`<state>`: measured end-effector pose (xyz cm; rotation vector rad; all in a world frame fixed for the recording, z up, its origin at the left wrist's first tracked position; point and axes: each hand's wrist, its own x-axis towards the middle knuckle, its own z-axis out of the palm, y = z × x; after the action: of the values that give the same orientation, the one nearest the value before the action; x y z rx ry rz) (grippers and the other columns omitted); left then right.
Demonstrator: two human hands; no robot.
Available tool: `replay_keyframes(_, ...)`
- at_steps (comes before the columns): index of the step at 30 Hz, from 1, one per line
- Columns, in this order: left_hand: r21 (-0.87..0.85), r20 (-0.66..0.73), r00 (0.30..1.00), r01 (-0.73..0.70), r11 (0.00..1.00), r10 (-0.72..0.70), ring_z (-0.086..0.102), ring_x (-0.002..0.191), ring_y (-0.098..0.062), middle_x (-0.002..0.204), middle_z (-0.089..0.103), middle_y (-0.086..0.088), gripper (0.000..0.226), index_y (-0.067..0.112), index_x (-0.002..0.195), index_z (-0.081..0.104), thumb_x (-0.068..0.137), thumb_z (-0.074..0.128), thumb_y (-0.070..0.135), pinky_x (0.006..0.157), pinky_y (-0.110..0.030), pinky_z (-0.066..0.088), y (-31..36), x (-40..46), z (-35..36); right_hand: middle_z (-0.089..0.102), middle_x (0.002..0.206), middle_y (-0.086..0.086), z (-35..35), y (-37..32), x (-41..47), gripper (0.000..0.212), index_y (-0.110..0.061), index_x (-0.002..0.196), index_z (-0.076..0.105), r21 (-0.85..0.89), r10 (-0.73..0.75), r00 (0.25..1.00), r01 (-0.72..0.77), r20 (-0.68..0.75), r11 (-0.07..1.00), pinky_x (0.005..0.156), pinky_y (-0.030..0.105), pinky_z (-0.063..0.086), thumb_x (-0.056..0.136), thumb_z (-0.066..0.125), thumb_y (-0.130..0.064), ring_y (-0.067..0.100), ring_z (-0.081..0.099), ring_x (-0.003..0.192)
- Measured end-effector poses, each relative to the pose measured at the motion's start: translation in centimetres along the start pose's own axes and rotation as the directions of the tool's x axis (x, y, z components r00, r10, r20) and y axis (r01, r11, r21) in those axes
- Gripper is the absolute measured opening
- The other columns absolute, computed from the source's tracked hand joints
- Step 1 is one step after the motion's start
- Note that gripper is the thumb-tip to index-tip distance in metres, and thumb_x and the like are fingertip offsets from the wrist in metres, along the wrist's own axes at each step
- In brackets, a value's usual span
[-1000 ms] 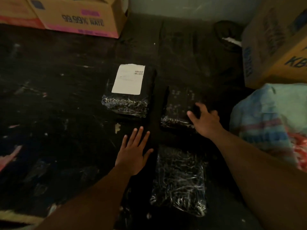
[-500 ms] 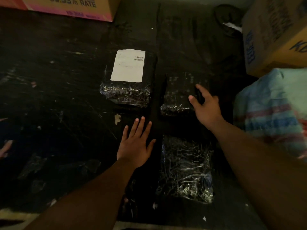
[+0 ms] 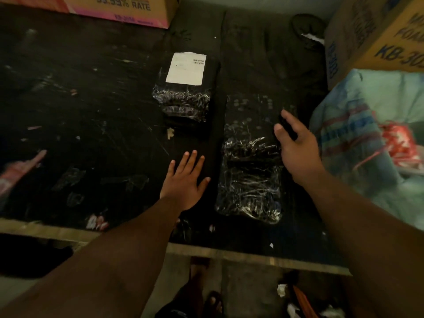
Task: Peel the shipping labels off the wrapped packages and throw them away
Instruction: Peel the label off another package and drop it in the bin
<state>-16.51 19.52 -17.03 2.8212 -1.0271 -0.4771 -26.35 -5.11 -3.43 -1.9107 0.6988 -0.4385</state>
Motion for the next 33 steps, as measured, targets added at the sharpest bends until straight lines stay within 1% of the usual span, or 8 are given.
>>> replay_keyframes(3,-0.012,-0.013,1.0,0.011,1.0,-0.011,-0.019,0.153,-0.016,0.168,-0.017,0.005,0.07,0.03,0.16,-0.006,0.101,0.013,0.062,0.124,-0.049,-0.007,0.2,-0.8,0.5,0.044,0.131,-0.02,-0.4,0.8,-3.6,0.047,-0.029,0.143,0.048,0.006,-0.005,1.0,0.005,-0.026,1.0,0.098,0.009,0.033,0.097,0.055,-0.035,-0.004,0.04,0.124)
replay_keyframes(6,-0.012,-0.01,1.0,0.022,1.0,-0.022,-0.018,0.153,-0.016,0.168,-0.016,0.005,0.07,0.03,0.16,-0.005,0.102,0.015,0.062,0.124,-0.049,-0.006,0.3,-0.6,0.5,0.045,0.133,-0.02,-0.4,1.9,-6.3,0.046,-0.028,0.142,0.049,0.033,0.0,0.999,0.001,-0.041,0.999,0.096,0.005,0.032,0.097,0.055,-0.034,-0.007,0.041,0.124)
replay_keyframes(9,-0.01,0.007,1.0,0.018,1.0,-0.018,-0.018,0.153,-0.017,0.167,-0.018,0.005,0.07,0.03,0.16,-0.007,0.101,0.015,0.062,0.124,-0.05,-0.006,0.0,-0.4,0.5,0.049,0.138,-0.012,0.2,3.5,-7.9,0.047,-0.036,0.14,0.049,0.033,0.027,1.0,-0.027,-0.016,0.999,0.104,0.018,0.036,0.094,0.057,-0.043,-0.002,0.045,0.123)
replay_keyframes(21,0.015,0.017,1.0,0.024,1.0,-0.024,-0.02,0.152,-0.016,0.166,-0.021,0.006,0.072,0.031,0.159,-0.012,0.101,0.014,0.063,0.124,-0.05,-0.006,0.1,-0.1,0.3,0.045,0.145,0.0,-0.3,4.9,-7.5,0.05,-0.053,0.138,0.036,-0.226,0.148,0.983,-0.121,0.106,0.967,0.106,0.033,0.039,0.09,0.05,-0.06,0.018,0.046,0.13)
replay_keyframes(24,0.006,0.052,0.998,0.035,0.999,-0.035,-0.021,0.152,-0.016,0.166,-0.023,0.004,0.073,0.028,0.159,-0.014,0.101,0.015,0.062,0.123,-0.049,-0.007,0.2,0.0,-0.1,0.032,0.148,0.004,-0.7,3.6,-7.6,0.049,-0.048,0.136,0.042,-0.298,0.182,0.978,-0.144,0.103,0.944,0.106,0.033,0.036,0.089,0.056,-0.055,0.024,0.04,0.133)
replay_keyframes(28,-0.04,0.131,0.99,0.05,0.998,-0.044,-0.021,0.152,-0.016,0.166,-0.024,0.005,0.073,0.029,0.159,-0.012,0.103,0.021,0.061,0.123,-0.049,-0.007,0.2,0.0,-1.3,0.028,0.144,0.005,-1.8,0.3,-6.2,0.05,-0.035,0.128,0.054,-0.582,0.16,0.976,-0.046,0.145,0.812,0.111,0.042,0.031,0.083,0.064,-0.052,0.029,0.027,0.135)
replay_keyframes(31,-0.09,0.158,0.987,0.046,0.995,-0.032,-0.009,0.155,-0.019,0.169,-0.012,0.003,0.068,0.026,0.162,0.003,0.105,0.03,0.051,0.125,-0.049,0.003,0.1,0.3,-3.1,0.044,0.131,0.004,-1.4,-2.3,-4.0,0.038,-0.03,0.113,0.064,-0.747,0.099,0.974,0.088,0.202,0.659,0.103,0.048,0.04,0.084,0.06,-0.053,0.026,0.04,0.124)
replay_keyframes(33,-0.153,0.151,0.988,0.043,0.987,-0.019,0.01,0.155,-0.022,0.169,0.008,0.0,0.06,0.022,0.159,0.022,0.105,0.037,0.044,0.123,-0.049,0.019,-0.4,0.7,-4.5,0.055,0.115,0.002,-0.2,-3.7,-1.9,0.027,-0.032,0.097,0.068,-0.748,0.033,0.973,0.152,0.227,0.646,0.094,0.049,0.048,0.086,0.055,-0.054,0.023,0.052,0.109)
